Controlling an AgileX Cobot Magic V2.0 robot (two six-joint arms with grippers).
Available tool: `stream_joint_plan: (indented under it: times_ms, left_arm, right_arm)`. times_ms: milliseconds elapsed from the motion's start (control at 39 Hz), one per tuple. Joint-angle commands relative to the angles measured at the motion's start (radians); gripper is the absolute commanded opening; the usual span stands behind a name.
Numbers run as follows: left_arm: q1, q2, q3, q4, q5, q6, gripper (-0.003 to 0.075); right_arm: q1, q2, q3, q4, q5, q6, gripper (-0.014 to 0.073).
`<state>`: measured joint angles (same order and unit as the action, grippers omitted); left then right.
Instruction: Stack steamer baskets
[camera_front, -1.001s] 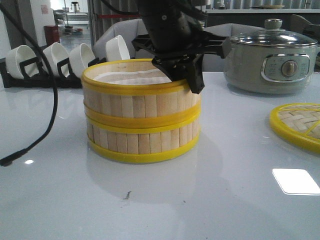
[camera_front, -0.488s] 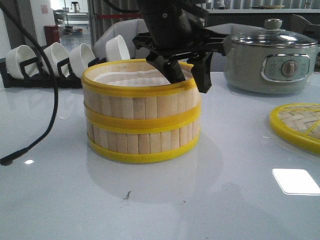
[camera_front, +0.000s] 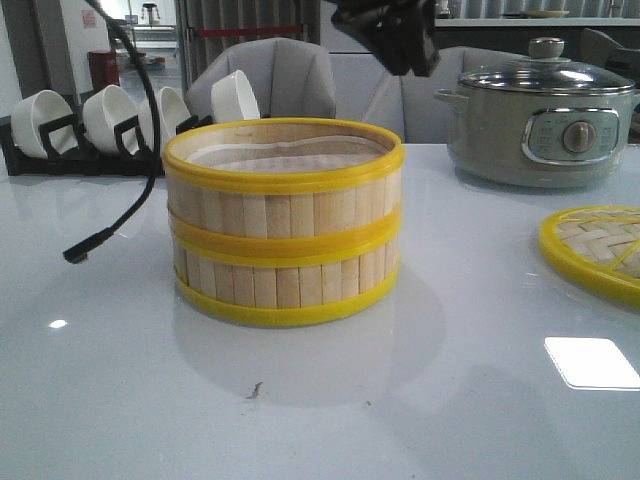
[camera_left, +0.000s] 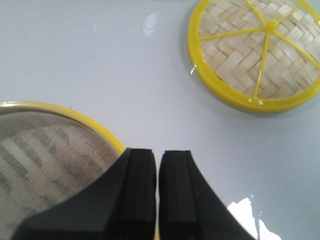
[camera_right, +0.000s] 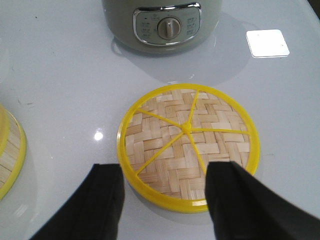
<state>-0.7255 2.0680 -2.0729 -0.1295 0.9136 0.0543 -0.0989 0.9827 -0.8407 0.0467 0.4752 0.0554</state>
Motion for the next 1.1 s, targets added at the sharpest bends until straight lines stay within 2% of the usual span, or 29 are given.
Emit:
stream_joint_plan:
  times_ms: [0, 257, 616, 821, 1078]
  left_arm:
    - [0.028, -0.087, -0.061, -0.007, -0.039, -0.003, 0.0104]
    - [0.144, -0.205, -0.077, -0.007, -0.083, -0.007, 0.0088]
    - [0.385, -0.453, -0.009, -0.006, -0.092, -0.007, 0.0087]
    - [0.517, -0.645, 0.198, -0.006, -0.141, -0.007, 0.0087]
    - [0.567, -0.878, 0.56, 0.026, -0.289, -0.007, 0.0087]
  right_arm:
    - [0.0, -0.007, -0.031, -0.002, -0.07, -0.004, 0.0477]
    - [0.0, -0.006, -0.031, -0.002, -0.07, -0.004, 0.0477]
    - [0.0, 0.04, -0.031, 0.007, -0.063, -0.004, 0.0477]
    - [0.0, 0.058, -0.031, 0.013, -0.081, -0.004, 0.0477]
    - [0.0, 0.058, -0.031, 0.013, -0.095, -0.004, 0.0477]
